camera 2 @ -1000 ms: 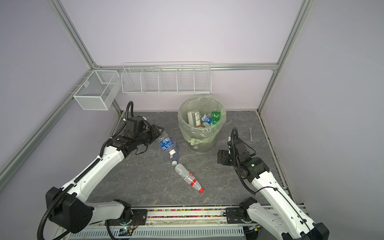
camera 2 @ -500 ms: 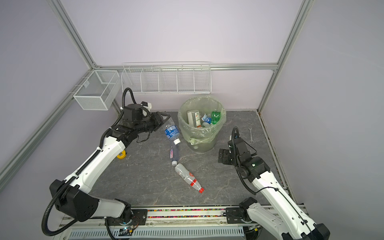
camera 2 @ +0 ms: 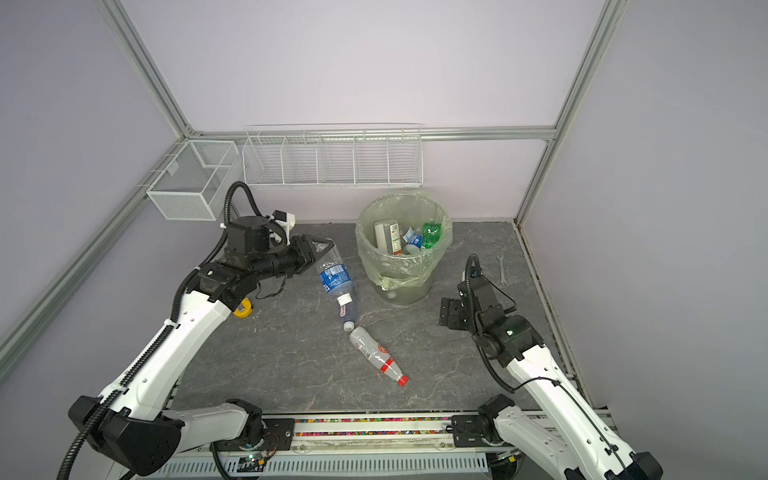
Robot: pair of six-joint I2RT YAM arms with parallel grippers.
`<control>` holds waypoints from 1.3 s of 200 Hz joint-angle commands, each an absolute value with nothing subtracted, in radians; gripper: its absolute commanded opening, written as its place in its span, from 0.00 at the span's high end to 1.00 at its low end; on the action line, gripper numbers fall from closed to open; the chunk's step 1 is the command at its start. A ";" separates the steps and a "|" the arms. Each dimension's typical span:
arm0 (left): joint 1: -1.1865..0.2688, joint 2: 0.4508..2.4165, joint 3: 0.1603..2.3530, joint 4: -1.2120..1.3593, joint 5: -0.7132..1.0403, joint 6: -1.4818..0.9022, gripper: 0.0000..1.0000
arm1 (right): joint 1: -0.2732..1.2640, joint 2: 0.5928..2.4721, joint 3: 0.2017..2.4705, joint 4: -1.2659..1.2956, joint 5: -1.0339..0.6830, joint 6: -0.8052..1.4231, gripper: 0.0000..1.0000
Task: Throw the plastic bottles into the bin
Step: 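Lift the blue-label water bottle with the left gripper up over the bin, then open the left gripper over the bin to drop the blue-label bottle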
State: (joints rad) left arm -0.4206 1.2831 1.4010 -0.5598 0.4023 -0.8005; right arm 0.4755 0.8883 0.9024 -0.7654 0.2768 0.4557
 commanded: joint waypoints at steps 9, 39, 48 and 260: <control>-0.428 1.408 1.573 -0.549 0.454 -0.824 0.49 | 0.473 0.867 0.899 -0.768 0.291 0.442 0.12; -0.504 1.606 1.825 -0.558 0.370 -0.834 0.47 | 0.473 0.856 0.896 -0.761 0.287 0.443 0.12; -0.529 1.687 1.928 -0.568 0.356 -0.838 0.47 | 0.473 0.855 0.896 -0.762 0.286 0.439 0.12; -0.517 1.761 2.113 -0.663 0.331 -0.757 0.01 | 0.472 0.848 0.921 -0.783 0.248 0.437 0.12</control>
State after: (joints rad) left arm -0.5411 1.7782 2.2681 -0.6792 0.3206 -0.7902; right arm 0.4755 0.8444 0.9035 -0.7883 0.2790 0.4480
